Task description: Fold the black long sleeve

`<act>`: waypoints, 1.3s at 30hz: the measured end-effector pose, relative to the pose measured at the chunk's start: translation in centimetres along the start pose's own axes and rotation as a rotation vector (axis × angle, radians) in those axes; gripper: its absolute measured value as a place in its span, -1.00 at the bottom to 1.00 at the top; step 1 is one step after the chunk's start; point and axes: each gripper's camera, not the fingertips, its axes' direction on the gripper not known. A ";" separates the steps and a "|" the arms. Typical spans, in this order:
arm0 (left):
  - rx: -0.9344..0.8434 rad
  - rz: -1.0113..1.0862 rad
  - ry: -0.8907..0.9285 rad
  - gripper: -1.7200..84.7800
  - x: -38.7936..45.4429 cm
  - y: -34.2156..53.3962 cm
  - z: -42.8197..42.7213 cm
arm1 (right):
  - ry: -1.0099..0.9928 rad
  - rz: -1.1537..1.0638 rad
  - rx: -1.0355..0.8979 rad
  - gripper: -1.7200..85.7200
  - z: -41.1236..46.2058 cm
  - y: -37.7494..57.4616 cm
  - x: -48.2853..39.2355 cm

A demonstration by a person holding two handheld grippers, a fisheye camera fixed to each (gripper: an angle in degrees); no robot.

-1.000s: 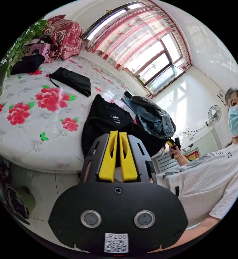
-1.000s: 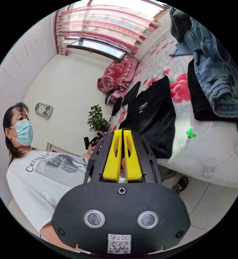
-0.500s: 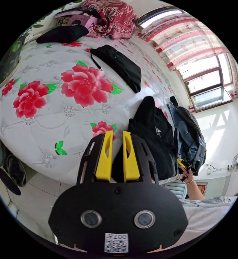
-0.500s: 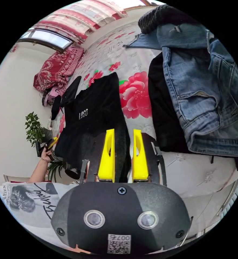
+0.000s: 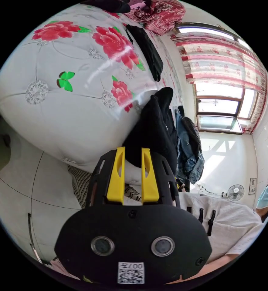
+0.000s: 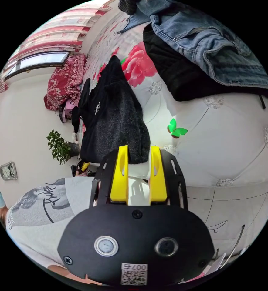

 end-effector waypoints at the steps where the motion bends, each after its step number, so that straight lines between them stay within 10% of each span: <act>1: -0.009 -0.012 0.015 -0.83 -0.3 -0.1 -0.2 | -0.020 0.008 -0.017 -0.81 0.0 -0.2 0.1; 18: 0.064 0.086 0.493 -0.98 7.3 -4.9 -11.8 | -0.633 0.049 0.170 -0.90 -11.0 -3.3 -4.2; 27: 0.236 0.019 0.183 -0.81 14.2 -24.2 -5.0 | -0.403 0.083 0.399 -0.77 -9.0 -19.9 -12.0; 39: -0.046 0.121 -0.019 -0.55 5.9 -17.1 -4.1 | -0.163 0.259 0.359 -0.61 -4.7 -13.8 -5.8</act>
